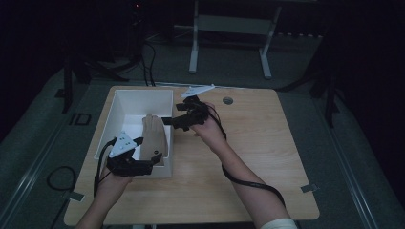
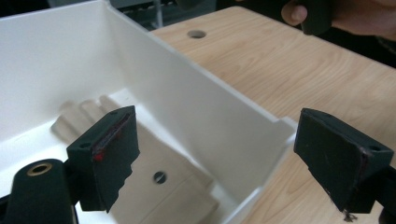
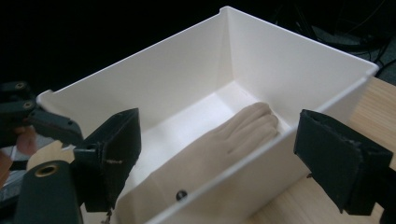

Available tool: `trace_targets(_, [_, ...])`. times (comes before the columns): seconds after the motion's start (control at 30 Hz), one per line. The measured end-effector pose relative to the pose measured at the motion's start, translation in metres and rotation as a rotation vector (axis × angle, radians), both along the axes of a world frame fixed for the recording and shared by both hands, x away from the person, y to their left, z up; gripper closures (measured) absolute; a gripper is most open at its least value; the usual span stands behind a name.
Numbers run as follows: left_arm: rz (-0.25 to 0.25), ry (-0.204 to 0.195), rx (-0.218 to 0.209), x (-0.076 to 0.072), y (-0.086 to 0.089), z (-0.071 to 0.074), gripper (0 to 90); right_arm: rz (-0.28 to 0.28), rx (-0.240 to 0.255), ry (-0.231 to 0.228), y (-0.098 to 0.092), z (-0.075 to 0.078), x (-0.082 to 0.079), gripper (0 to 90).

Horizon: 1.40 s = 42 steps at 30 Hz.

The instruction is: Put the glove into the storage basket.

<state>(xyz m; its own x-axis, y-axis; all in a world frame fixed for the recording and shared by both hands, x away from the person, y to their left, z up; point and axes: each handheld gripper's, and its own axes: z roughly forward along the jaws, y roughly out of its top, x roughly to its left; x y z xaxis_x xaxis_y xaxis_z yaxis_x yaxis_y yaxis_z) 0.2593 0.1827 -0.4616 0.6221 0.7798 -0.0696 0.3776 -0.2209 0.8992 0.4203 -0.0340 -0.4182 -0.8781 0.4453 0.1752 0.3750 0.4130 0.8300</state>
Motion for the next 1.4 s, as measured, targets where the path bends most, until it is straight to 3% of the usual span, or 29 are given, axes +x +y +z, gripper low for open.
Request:
trace_targets(0.33, [-0.076,-0.023,-0.013,-0.005,-0.029,0.008,14.4,-0.005,0.009,-0.033,-0.042,0.0,-0.019,15.1])
trace_targets(0.63, [-0.171,-0.038,-0.011,-0.006,-0.063,0.01,14.5,-0.03,-0.01,-0.028,-0.084,-0.019,-0.031,15.1])
trace_targets(0.87, [-0.235,-0.032,0.007,-0.004,-0.088,0.001,14.5,-0.033,-0.036,-0.021,-0.112,-0.04,-0.037,15.1])
trace_targets(1.03, [-0.271,-0.024,0.013,-0.002,-0.102,-0.008,14.6,-0.047,-0.017,-0.01,-0.131,-0.052,-0.042,15.1])
trace_targets(1.4, [-0.316,0.006,0.027,0.004,-0.123,-0.031,14.6,-0.061,-0.036,-0.013,-0.163,-0.081,-0.051,14.5])
